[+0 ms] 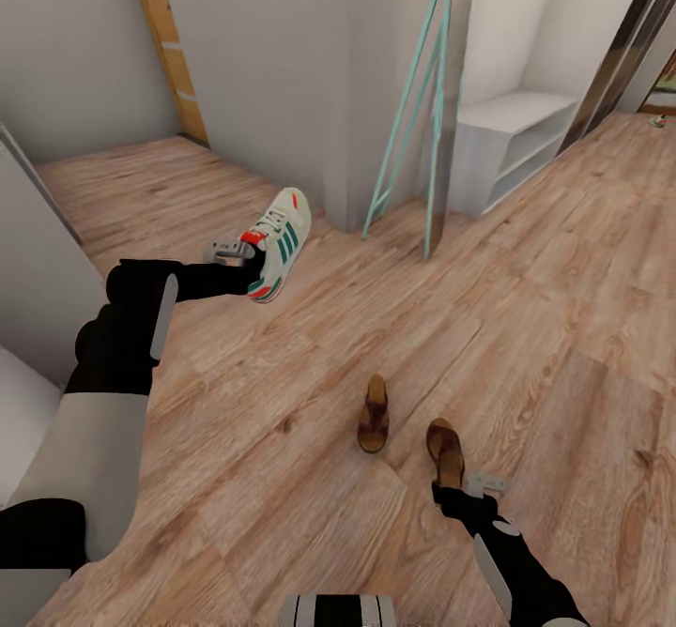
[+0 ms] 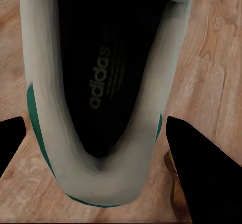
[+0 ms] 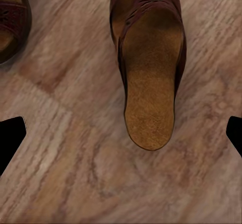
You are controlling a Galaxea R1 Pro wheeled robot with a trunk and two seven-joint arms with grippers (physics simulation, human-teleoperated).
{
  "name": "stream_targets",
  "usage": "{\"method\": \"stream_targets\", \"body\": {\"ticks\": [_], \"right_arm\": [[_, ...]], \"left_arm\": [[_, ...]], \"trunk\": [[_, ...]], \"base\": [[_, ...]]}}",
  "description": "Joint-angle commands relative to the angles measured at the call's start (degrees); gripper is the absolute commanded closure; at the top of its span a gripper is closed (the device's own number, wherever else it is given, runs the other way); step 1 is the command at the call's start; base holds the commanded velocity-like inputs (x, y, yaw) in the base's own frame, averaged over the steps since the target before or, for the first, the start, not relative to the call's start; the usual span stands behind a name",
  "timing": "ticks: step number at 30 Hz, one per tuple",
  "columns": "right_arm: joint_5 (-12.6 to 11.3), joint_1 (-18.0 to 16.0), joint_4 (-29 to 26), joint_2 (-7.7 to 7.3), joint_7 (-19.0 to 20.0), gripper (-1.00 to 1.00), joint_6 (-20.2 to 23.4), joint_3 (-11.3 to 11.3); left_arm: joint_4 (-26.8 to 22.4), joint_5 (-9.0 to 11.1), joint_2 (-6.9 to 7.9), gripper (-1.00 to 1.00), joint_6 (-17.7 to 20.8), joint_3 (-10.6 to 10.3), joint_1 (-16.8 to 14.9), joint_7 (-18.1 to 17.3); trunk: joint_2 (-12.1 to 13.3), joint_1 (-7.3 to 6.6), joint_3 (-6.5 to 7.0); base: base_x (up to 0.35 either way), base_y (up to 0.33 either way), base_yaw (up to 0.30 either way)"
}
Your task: Pick up the two gym shoes and the two sandals from the corridor floor and place them onto the hallstand (shoe rack) in the corridor, making sure they are on the rack and not on the floor. Arrange them so the two gym shoes are next to each other and the two sandals are next to each other.
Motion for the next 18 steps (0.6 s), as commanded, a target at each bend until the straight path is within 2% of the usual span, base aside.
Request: {"method": "stream_targets", "body": {"ticks": [1, 5, 18], "right_arm": [[-0.6, 0.0, -0.1, -0.01, -0.1, -1.00, 0.3, 0.0], [-0.7, 0.0, -0.1, -0.01, 0.0, -1.00, 0.3, 0.0], [-0.7, 0.0, -0.2, -0.01, 0.0, -1.00, 0.3, -0.1]], "left_arm": [[0.0, -0.4, -0.02, 1.00, 0.2, 0.1, 0.0, -0.6], [0.1, -0.4, -0.02, 1.00, 0.1, 0.1, 0.0, -0.6], [0.1, -0.4, -0.06, 1.00, 0.1, 0.1, 0.0, -0.6]], "trunk": [[0.0, 0.01, -0.36], [-0.1, 0.11, -1.60], [-0.3, 0.45, -5.71]], "base": [[0.000, 0.000, 0.168], [0.000, 0.000, 0.093], [0.000, 0.000, 0.005]]}}
